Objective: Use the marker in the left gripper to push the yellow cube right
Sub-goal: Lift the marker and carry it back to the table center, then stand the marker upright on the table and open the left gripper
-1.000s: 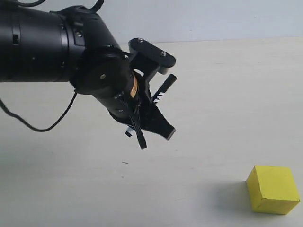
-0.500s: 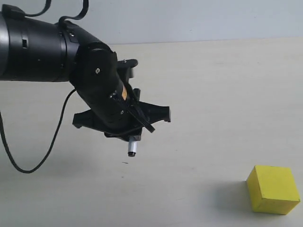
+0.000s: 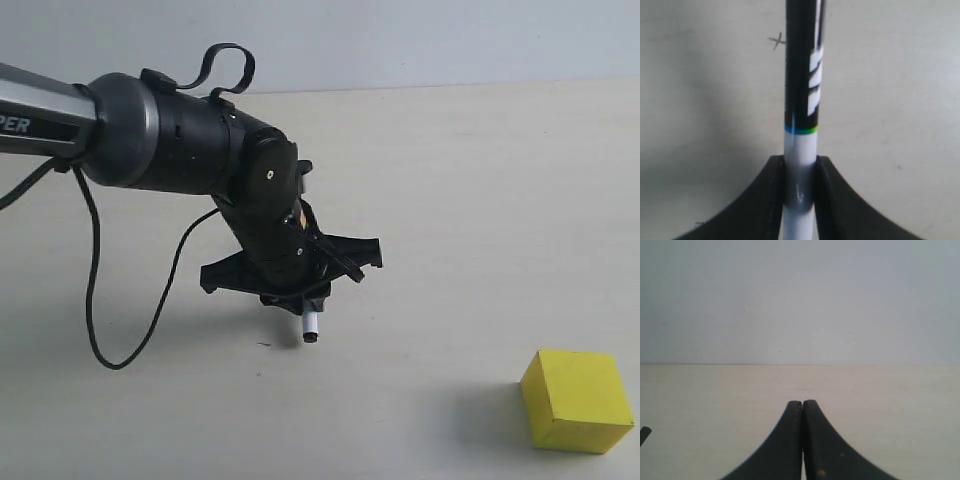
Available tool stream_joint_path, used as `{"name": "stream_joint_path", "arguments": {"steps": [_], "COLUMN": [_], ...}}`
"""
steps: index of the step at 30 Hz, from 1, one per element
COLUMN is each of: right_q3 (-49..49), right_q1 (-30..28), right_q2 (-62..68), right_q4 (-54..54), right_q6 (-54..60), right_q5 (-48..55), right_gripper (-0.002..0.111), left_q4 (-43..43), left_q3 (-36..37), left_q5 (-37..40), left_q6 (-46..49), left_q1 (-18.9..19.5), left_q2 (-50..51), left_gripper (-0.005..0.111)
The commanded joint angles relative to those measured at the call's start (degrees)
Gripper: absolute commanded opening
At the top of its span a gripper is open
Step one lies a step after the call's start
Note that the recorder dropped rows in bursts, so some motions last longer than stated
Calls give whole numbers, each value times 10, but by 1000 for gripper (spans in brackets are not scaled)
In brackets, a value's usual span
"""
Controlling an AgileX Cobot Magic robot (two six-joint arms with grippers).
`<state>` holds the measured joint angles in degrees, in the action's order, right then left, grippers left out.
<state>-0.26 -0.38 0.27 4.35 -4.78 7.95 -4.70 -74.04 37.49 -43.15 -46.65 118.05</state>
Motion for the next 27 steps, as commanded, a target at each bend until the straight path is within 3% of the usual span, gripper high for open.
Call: {"name": "stream_joint_path", "arguments": {"steps": [1, 27], "right_q3": [3, 3], "right_q1": [0, 0], "right_q2": [-3, -3], "right_q4": [1, 1], "right_q6": [0, 0], "right_q5": [-3, -3], "right_gripper": [0, 0], "left_q4": [-4, -13], "left_q3": [-29, -33], "left_q5": [28, 64], "left_q6": [7, -21], "left_q1": [1, 4], "left_q2": [14, 41], "left_gripper": [0, 0]}}
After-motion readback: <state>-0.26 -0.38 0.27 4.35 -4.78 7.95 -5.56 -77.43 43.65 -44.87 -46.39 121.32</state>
